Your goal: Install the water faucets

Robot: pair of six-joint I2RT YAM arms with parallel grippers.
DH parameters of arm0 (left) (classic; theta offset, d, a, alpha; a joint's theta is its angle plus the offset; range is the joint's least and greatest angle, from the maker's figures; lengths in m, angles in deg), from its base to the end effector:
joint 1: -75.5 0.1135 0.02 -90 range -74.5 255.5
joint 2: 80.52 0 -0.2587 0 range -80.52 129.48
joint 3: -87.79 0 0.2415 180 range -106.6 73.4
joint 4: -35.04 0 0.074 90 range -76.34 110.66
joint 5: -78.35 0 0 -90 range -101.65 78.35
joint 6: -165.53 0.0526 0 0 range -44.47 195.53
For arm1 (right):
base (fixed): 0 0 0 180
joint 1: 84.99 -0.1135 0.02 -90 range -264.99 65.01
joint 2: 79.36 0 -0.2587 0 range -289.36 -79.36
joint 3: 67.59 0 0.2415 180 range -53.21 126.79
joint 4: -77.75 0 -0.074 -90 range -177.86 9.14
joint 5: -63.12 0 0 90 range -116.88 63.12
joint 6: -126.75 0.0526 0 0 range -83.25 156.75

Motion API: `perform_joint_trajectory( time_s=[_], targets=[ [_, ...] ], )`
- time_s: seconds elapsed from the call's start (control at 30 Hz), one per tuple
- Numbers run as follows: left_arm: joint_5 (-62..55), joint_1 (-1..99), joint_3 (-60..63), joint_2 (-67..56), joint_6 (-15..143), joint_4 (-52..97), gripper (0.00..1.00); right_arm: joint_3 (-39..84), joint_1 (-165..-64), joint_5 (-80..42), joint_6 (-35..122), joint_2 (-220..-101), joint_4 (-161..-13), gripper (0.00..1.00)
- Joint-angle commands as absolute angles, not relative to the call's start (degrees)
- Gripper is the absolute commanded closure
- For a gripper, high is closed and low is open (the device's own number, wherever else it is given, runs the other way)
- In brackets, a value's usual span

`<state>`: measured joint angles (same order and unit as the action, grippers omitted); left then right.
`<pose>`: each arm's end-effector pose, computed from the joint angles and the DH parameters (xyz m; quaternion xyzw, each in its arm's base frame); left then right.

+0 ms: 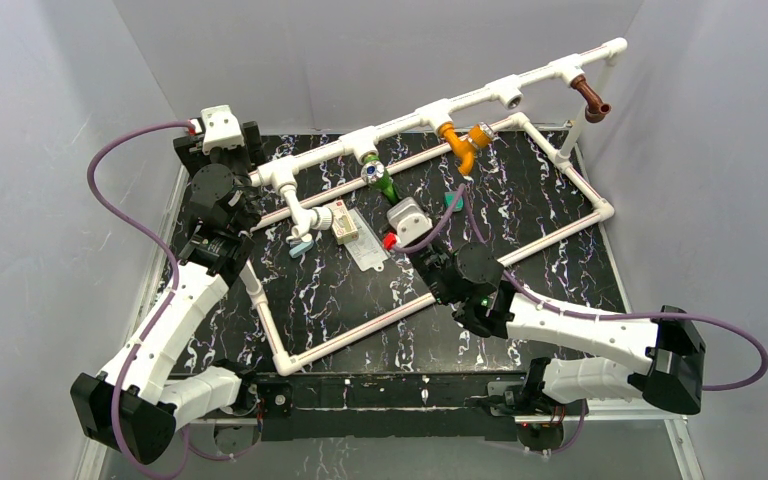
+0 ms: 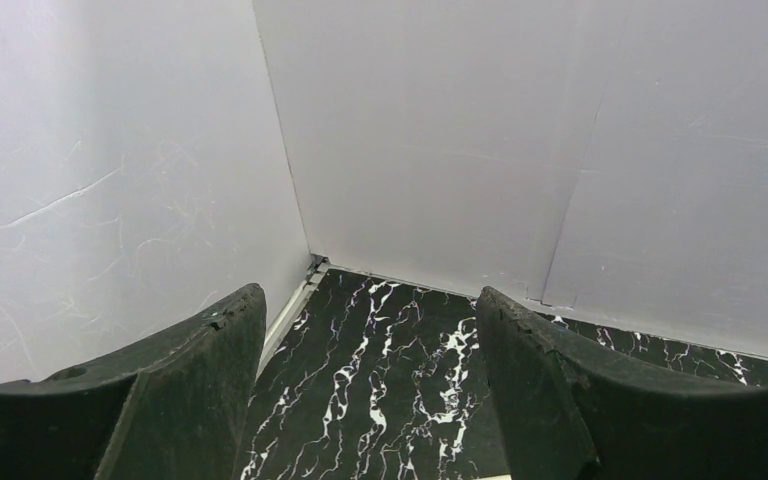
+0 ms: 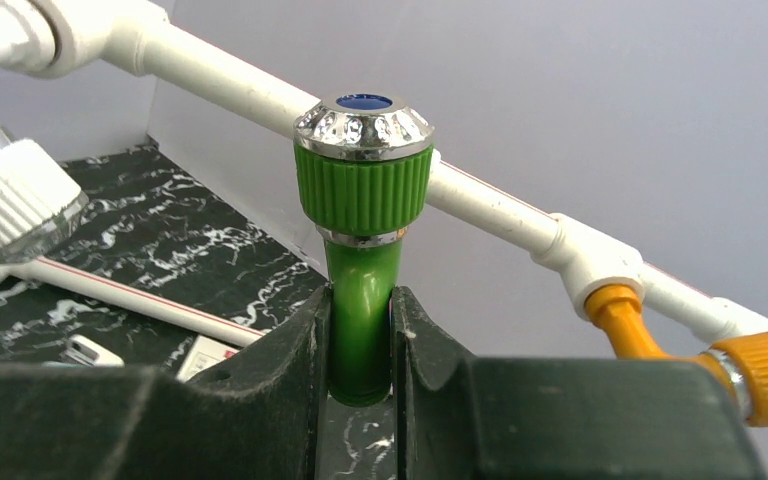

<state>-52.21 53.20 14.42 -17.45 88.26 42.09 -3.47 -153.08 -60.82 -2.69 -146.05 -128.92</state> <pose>0.2436 -0.0629 0.4213 -0.0991 0.6139 0.1416 0.7702 0.1266 0.2361 0.3883 -0.2748 0.5051 0.0448 0.8169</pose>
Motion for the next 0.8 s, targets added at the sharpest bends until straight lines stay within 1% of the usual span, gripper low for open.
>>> perform_joint_trajectory(
  time_s=[0.0,0.43,0.77],
  targets=[
    [-48.9,51.5,23.0,-11.8,86.6,18.7,0.26,-1.2,-152.9,-63.3,6.8,-147.4,-136.0,0.99],
    [-48.8,51.5,23.2,-12.1,86.6,18.7,0.26,-2.8,-152.9,-74.4,25.7,-151.1,-148.0,0.99],
    [-48.5,51.5,23.3,-12.6,86.6,18.7,0.26,-2.0,-152.7,-80.5,47.1,-150.9,-147.3,0.99]
  ],
)
